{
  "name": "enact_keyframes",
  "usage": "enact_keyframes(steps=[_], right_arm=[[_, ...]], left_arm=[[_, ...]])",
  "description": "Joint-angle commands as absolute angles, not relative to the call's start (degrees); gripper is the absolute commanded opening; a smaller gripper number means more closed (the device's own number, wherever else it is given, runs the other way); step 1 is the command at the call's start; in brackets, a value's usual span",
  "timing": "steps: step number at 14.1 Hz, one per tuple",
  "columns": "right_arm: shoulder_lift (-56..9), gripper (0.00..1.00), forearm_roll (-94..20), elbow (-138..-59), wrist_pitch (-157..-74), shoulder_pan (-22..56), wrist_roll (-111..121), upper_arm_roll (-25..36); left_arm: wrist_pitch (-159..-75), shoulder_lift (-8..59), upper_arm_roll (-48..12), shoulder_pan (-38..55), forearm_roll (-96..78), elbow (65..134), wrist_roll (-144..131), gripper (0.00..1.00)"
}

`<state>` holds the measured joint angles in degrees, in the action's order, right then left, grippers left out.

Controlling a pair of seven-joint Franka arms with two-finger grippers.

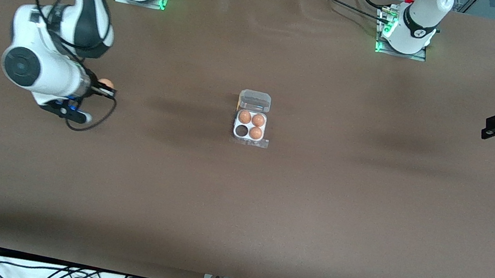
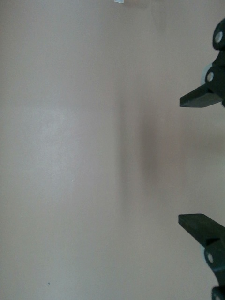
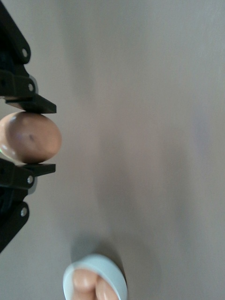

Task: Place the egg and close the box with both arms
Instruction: 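Lift the egg and carry it to the clear egg carton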

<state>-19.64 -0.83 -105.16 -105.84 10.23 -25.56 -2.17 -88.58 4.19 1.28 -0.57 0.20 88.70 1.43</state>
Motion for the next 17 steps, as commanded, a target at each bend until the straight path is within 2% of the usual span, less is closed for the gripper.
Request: enact_keyframes(steps=[1, 9, 17], right_arm=[[-26.0, 0.42, -4.2, -96.7, -103.6, 13.8, -35.5, -3.8], [-39.3, 0.42, -12.3, -78.9, -104.6, 24.6, -52.4, -3.8], [-43.3, 0.42, -17.3, -77.5, -118.6, 32.2, -60.4, -3.8]], left_arm=[[-87.4, 4.7, 1.3, -0.2, 0.7, 87.2, 1.8, 1.0], [-87.4, 4.7, 1.3, -0.2, 0.7, 87.2, 1.7, 1.0], [-87.4, 4.7, 1.3, -0.2, 0.7, 87.3, 1.7, 1.0]])
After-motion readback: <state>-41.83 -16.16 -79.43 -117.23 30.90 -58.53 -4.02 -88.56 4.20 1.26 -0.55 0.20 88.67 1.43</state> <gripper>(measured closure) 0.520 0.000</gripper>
